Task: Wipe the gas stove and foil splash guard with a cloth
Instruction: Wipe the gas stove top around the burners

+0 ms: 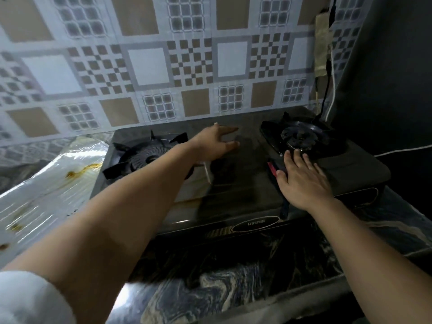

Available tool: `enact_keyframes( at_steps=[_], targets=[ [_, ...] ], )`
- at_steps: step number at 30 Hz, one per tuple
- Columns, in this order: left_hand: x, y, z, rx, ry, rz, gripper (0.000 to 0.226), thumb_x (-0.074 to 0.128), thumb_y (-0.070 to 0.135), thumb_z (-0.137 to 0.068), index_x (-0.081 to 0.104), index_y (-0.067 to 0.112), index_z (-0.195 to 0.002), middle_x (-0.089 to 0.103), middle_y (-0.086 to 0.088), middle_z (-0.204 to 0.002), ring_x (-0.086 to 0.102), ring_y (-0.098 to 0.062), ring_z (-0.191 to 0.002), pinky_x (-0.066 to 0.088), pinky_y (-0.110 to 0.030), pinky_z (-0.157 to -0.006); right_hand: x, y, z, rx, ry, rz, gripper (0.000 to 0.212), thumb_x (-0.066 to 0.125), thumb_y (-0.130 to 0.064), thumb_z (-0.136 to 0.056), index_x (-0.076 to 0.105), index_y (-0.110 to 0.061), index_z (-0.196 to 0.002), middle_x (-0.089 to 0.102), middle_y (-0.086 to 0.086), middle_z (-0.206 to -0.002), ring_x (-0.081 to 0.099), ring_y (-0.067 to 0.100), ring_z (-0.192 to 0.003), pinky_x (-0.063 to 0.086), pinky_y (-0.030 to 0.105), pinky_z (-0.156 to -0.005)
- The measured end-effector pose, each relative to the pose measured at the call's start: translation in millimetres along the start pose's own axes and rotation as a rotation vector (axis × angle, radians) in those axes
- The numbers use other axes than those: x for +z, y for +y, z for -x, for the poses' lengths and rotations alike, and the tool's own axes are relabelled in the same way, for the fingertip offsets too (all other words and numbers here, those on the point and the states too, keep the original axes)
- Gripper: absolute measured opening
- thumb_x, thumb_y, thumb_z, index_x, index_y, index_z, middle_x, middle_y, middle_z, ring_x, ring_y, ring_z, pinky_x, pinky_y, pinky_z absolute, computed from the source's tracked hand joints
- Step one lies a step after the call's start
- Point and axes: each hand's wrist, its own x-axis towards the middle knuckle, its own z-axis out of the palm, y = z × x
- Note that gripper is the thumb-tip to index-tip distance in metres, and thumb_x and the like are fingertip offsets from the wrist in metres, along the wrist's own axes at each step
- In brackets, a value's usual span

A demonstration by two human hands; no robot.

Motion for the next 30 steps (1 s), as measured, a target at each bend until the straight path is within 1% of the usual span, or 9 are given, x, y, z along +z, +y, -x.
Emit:
enact_keyframes(
  at_steps=[2, 7, 14, 17, 22, 24, 27, 29, 30],
  targets=[
    [-9.1, -8.5, 27.4, -0.012, 0.067, 0.027, 0.058, 0.058, 0.047, -0.096, 0.040, 0.038, -0.150, 0.028, -0.007, -0.162, 0.036, -0.024, -0.144, 0.027, -0.026, -0.107, 0.8, -6.4, -0.5, -0.023, -0.011, 0.005, 0.068, 0.020, -0.050, -0.098, 0.004, -0.020, -0.157, 0.002, 0.006, -0.165, 0.004, 0.024, -0.151, 0.009, 0.043, -0.121],
    [-28.8, -54.9, 102.0, -0.060, 0.232, 0.070, 0.055, 0.060, 0.046, -0.094, 0.048, 0.032, -0.146, 0.043, -0.002, -0.156, 0.014, -0.012, -0.152, 0.022, -0.034, -0.119, -0.4, -27.5, -1.6, -0.080, -0.041, -0.002, 0.069, 0.020, -0.051, -0.098, 0.001, -0.021, -0.157, 0.001, 0.006, -0.165, 0.004, 0.024, -0.151, 0.009, 0.043, -0.121],
    [-48.5, -123.0, 194.0, -0.245, 0.460, 0.089, 0.069, 0.055, 0.063, -0.082, 0.054, 0.030, -0.142, 0.048, 0.003, -0.149, 0.039, -0.015, -0.142, 0.031, -0.044, -0.118, 3.6, -71.9, 3.6, -0.143, -0.063, -0.011, 0.068, 0.020, -0.053, -0.098, 0.001, -0.024, -0.157, -0.001, 0.005, -0.165, 0.004, 0.025, -0.151, 0.009, 0.043, -0.121],
    [-49.5, -147.7, 220.6, -0.335, 0.507, 0.139, 0.063, 0.058, 0.054, -0.089, 0.049, 0.028, -0.146, 0.042, -0.001, -0.154, 0.036, -0.017, -0.143, 0.028, -0.040, -0.119, 6.1, -89.1, 6.3, -0.153, -0.082, -0.012, 0.068, 0.019, -0.054, -0.097, 0.001, -0.025, -0.156, -0.001, 0.004, -0.165, 0.003, 0.025, -0.151, 0.009, 0.044, -0.121],
    [-32.5, -171.2, 245.2, -0.427, 0.511, 0.545, 0.065, 0.044, 0.052, -0.101, 0.032, 0.020, -0.155, 0.030, 0.004, -0.162, 0.027, -0.012, -0.148, 0.021, -0.037, -0.122, 9.6, -115.3, 17.5, -0.147, -0.067, -0.011, 0.069, 0.020, -0.052, -0.097, 0.002, -0.023, -0.157, -0.001, 0.006, -0.165, 0.003, 0.025, -0.151, 0.009, 0.045, -0.121],
    [-20.5, -169.6, 249.0, -0.421, 0.481, 0.784, 0.058, 0.036, 0.055, -0.102, 0.044, 0.023, -0.149, 0.044, 0.001, -0.155, 0.042, -0.016, -0.141, 0.035, -0.039, -0.116, 10.8, -125.6, 23.8, -0.141, -0.065, -0.010, 0.069, 0.020, -0.052, -0.097, 0.002, -0.022, -0.156, -0.001, 0.006, -0.165, 0.003, 0.025, -0.151, 0.010, 0.045, -0.121],
    [-6.1, -169.2, 248.6, -0.397, 0.433, 1.107, 0.051, 0.031, 0.054, -0.103, 0.070, 0.027, -0.119, 0.072, -0.006, -0.121, 0.068, -0.023, -0.111, 0.054, -0.034, -0.092, 12.9, -140.7, 33.4, -0.130, -0.048, 0.000, 0.068, 0.020, -0.052, -0.097, 0.001, -0.022, -0.156, -0.001, 0.005, -0.165, 0.004, 0.025, -0.151, 0.009, 0.045, -0.121],
    [-1.6, -176.9, 248.0, -0.401, 0.417, 1.143, 0.057, 0.043, 0.066, -0.095, 0.062, 0.028, -0.133, 0.062, -0.005, -0.139, 0.062, -0.021, -0.123, 0.050, -0.039, -0.103, 13.3, -148.1, 39.1, -0.123, -0.038, 0.002, 0.068, 0.020, -0.051, -0.098, 0.002, -0.023, -0.157, 0.000, 0.005, -0.165, 0.005, 0.024, -0.151, 0.009, 0.045, -0.121],
    [0.4, -185.0, 246.4, -0.396, 0.392, 1.127, 0.074, 0.053, 0.073, -0.087, 0.046, 0.031, -0.147, 0.046, -0.001, -0.154, 0.052, -0.020, -0.134, 0.043, -0.042, -0.111, 14.4, -151.9, 42.0, -0.118, -0.033, 0.005, 0.068, 0.021, -0.051, -0.097, 0.002, -0.023, -0.157, 0.000, 0.005, -0.165, 0.006, 0.024, -0.151, 0.009, 0.045, -0.121]
  ],
)
